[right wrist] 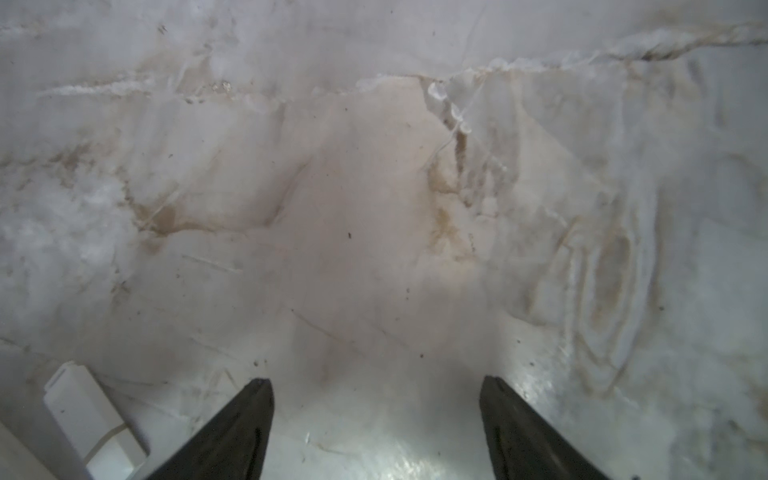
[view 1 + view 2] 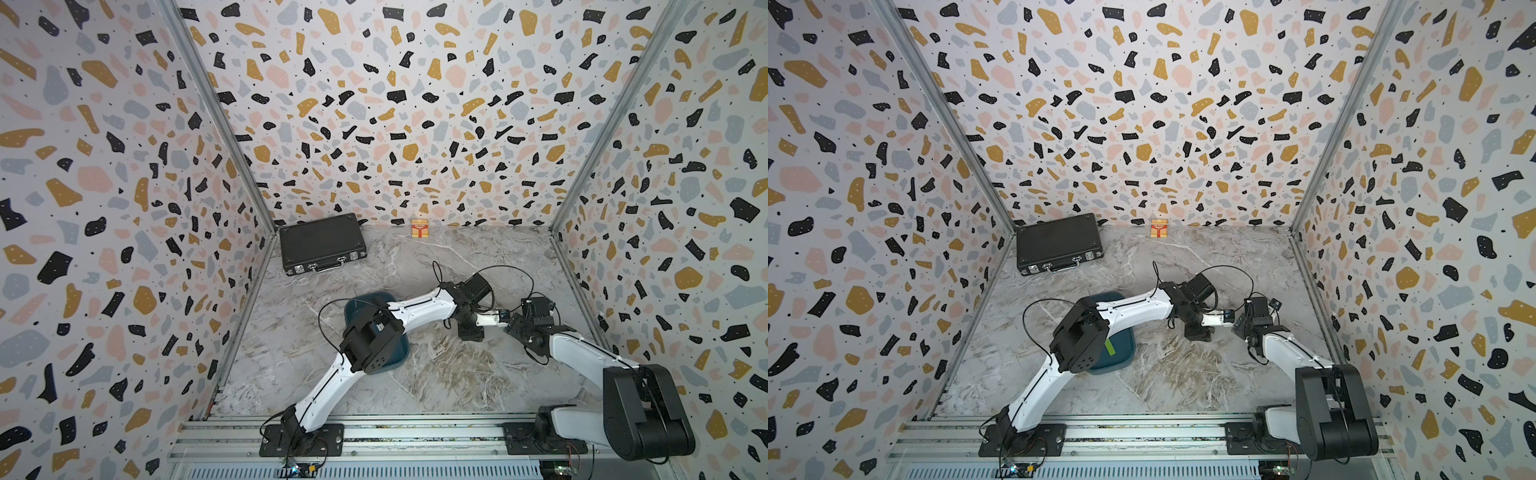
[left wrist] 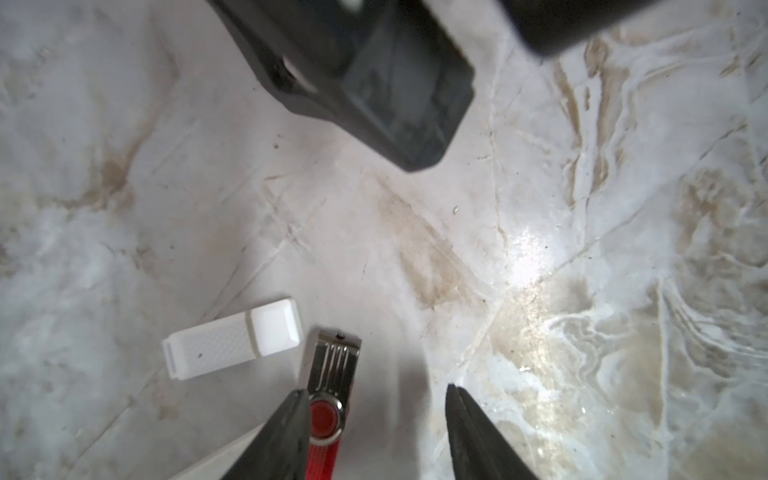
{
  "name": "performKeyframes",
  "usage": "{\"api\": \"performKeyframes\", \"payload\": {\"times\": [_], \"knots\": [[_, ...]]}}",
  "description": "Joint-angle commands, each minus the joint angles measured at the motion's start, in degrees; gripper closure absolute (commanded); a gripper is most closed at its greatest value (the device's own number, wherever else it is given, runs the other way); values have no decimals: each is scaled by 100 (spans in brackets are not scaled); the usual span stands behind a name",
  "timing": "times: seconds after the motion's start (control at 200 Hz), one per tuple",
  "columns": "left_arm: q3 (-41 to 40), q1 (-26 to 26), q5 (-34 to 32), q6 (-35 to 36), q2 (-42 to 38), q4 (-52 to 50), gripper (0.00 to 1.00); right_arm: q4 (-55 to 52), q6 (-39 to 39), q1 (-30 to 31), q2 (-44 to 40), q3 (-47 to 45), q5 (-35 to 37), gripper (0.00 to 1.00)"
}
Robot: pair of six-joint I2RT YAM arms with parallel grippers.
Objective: Put the usb flash drive into the storage box
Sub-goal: Pick up the USB flash from the center of the board.
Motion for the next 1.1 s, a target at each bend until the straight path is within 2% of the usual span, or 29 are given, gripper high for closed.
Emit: {"api": "performKeyframes", "payload": {"times": [0.0,0.365,0.681,0.891,0.976,1.091], "knots": [[62,41,-34,102,129,-79,46,-32,26,-25,5,78,-4,18],[-238,42,-586,54,35,167,54,-32,24,-20,78,120,-52,21],[-43,41,-441,-117,-101,303,53,-36,12,-22,135,154,-78,22],[134,41,-545,-96,139,156,54,-37,9,-23,179,181,-108,23],[140,39,-545,-116,179,95,58,-66,9,-16,207,198,-113,24],[144,37,-644,-152,214,24,70,-94,8,-23,230,221,-109,24]]}}
